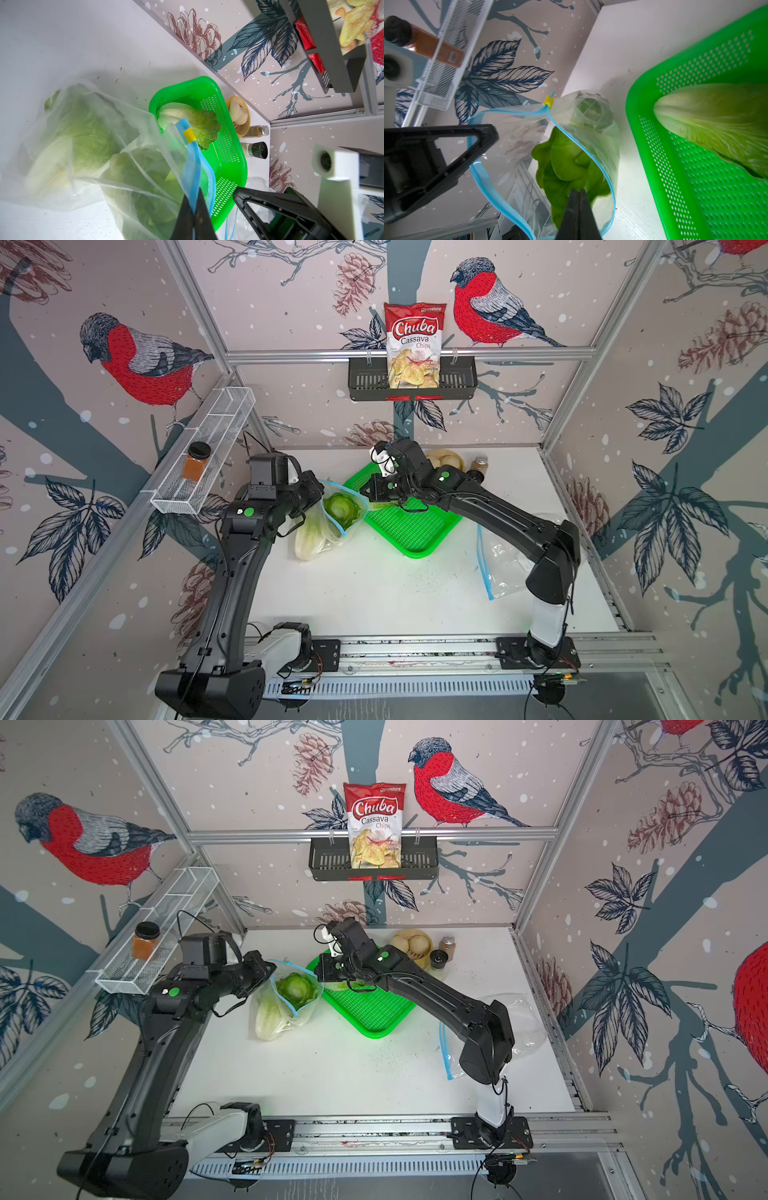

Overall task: Put the chinese cabbages into a zipper bag and zip it
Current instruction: Adjust the zipper food storage bag at the center of the board.

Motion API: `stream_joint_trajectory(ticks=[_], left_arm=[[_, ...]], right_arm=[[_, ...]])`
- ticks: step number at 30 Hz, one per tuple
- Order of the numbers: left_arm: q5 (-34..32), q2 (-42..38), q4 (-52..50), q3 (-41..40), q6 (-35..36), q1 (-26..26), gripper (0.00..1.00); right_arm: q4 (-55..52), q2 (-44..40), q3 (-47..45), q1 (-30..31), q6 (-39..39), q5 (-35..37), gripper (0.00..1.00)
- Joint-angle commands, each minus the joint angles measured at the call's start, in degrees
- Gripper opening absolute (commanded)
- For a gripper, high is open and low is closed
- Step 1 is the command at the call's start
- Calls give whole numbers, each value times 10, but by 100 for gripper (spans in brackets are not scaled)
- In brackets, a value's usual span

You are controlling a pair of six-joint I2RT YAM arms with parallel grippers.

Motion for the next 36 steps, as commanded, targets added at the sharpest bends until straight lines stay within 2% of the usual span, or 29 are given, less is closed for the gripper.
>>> stream_joint_trajectory(ticks=[1,4,10,16,19,25,28,36], left_arm=[[10,-29,-22,5,-18,0,0],[10,-48,-8,-19,-23,1,0],[27,-35,16,-32,-12,0,0],[32,-37,18,-49,11,1,0],[33,-37,20,-54,23,1,0],[40,-31,34,-63,36,1,0],[45,-24,38,-62,44,1,0],[39,-9,42,-57,55,1,0]], right_arm=[[-27,-11,16,3,-16,14,6],[-63,-5,7,1,10,26,21],[-151,34,53,51,38,65,49],[-171,53,50,72,95,81,51],[-193,59,59,88,121,106,49],[-211,81,72,100,161,137,32],[-217,87,88,97,161,166,25],[-184,83,76,88,121,155,5]])
